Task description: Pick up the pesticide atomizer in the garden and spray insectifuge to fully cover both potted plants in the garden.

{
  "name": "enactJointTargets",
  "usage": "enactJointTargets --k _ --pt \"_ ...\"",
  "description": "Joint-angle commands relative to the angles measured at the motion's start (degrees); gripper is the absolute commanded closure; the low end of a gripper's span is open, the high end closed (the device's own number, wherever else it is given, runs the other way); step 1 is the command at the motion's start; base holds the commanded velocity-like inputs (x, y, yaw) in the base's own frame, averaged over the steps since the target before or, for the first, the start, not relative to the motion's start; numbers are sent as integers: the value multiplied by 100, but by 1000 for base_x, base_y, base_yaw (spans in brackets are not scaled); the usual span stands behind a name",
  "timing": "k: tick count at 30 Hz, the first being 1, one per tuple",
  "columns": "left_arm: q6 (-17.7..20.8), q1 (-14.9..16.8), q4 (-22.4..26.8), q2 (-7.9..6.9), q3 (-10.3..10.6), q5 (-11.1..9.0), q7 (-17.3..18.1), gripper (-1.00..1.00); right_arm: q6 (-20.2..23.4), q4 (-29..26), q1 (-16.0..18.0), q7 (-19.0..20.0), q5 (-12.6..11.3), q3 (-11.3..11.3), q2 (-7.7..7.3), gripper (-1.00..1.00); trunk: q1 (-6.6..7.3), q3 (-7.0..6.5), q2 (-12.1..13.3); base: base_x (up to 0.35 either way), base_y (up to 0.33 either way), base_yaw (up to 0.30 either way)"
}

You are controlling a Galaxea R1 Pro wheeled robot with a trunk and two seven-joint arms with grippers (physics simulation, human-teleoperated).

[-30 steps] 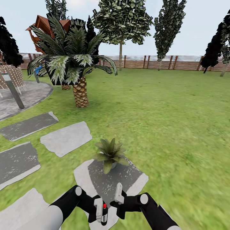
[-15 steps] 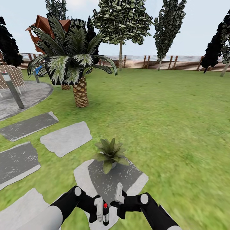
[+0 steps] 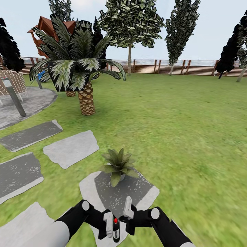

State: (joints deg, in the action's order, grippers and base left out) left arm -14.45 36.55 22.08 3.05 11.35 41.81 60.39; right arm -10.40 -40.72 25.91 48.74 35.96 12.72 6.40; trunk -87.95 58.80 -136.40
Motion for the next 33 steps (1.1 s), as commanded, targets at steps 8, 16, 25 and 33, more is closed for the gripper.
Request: enactJointTargets --k 8,16,25,33 --pt "-33 4 16 44 1 29 -1 100 -41 2 2 4 60 -6 2 100 1 5 -2 0 0 0" --pt "-33 2 0 -18 27 42 -1 100 -41 3 2 4 58 -6 0 100 1 5 -2 0 0 0" --pt "-32 -62 -2 -730 69 132 -9 100 -41 10 2 4 60 -6 -15 100 1 5 -2 0 0 0" --pt "-32 -72 -1 -1215 63 134 -10 100 -41 15 2 0 60 -6 -20 -100 1 5 -2 0 0 0"
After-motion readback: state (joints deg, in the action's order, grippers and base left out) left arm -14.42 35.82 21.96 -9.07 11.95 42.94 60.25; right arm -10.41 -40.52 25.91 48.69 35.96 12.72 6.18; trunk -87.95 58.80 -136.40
